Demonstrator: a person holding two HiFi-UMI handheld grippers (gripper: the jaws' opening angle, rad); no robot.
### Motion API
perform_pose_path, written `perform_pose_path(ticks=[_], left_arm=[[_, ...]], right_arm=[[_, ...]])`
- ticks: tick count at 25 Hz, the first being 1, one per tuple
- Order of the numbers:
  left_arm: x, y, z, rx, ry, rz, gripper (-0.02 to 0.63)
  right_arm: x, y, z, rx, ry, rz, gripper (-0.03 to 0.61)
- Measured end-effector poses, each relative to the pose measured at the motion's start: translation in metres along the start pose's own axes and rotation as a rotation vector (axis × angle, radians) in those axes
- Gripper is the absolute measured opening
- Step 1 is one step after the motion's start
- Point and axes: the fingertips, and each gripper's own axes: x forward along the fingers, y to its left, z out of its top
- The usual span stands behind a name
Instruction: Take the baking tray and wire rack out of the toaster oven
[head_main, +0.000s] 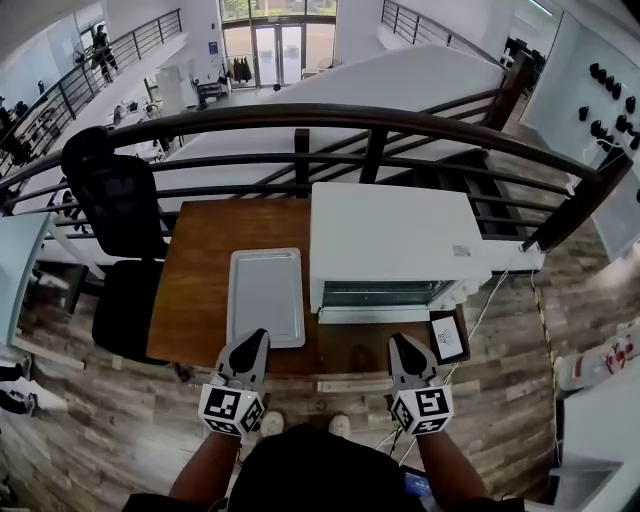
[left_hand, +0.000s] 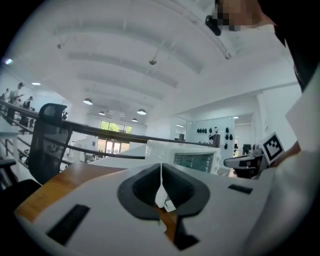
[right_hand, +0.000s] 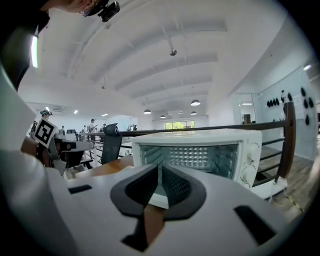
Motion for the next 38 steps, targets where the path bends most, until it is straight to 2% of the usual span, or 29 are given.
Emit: perform_pose_path(ticks=[3,9,12,14,19,22,26,31,33,38], left_arm=[[0.004,-0.019,-0.009,-0.029,0.015,0.035,0.017],[0.013,-0.063,-0.026,-0.002,0.050,0.054,0.017],[0.018,-0.083,-0.033,0.016,0.074,0.042,0.017],[0.021,-0.092,-0.039,0.025,0.094,0.026,0.017],[0.028,-0.091,-0.046,0.035,0.119,0.000,0.017],[0.033,-0.078,-0.048,0.051,0.141,-0.021,0.017],[0.045,-0.060,-0.048,0.041,0.163,-0.054,0.017],[0.073,-0.056,-0.049,0.047,0.184,-0.145,0.017],[0.082,-0.056,-0.052,0.047,0.197,-0.176,0.017],[0.098,-0.055,-0.060,0.039,0.229,-0.234,0.017]], right_arm=[[-0.002,-0.020,-0.006,0.029,0.006,0.028,0.022],[0.000,-0.045,-0.021,0.046,0.041,0.093,0.021],[0.010,-0.054,-0.035,0.114,0.076,0.095,0.021],[0.020,-0.059,-0.047,0.194,0.102,0.081,0.023],[0.052,-0.072,-0.082,0.496,0.163,0.028,0.069],[0.073,-0.076,-0.091,0.639,0.160,0.001,0.105],[0.103,-0.078,-0.097,0.888,0.141,-0.001,0.175],[0.141,-0.087,-0.113,1.199,0.089,-0.021,0.186],[0.152,-0.091,-0.113,1.260,0.045,-0.007,0.179],[0.171,-0.097,-0.115,1.281,0.033,-0.029,0.159]])
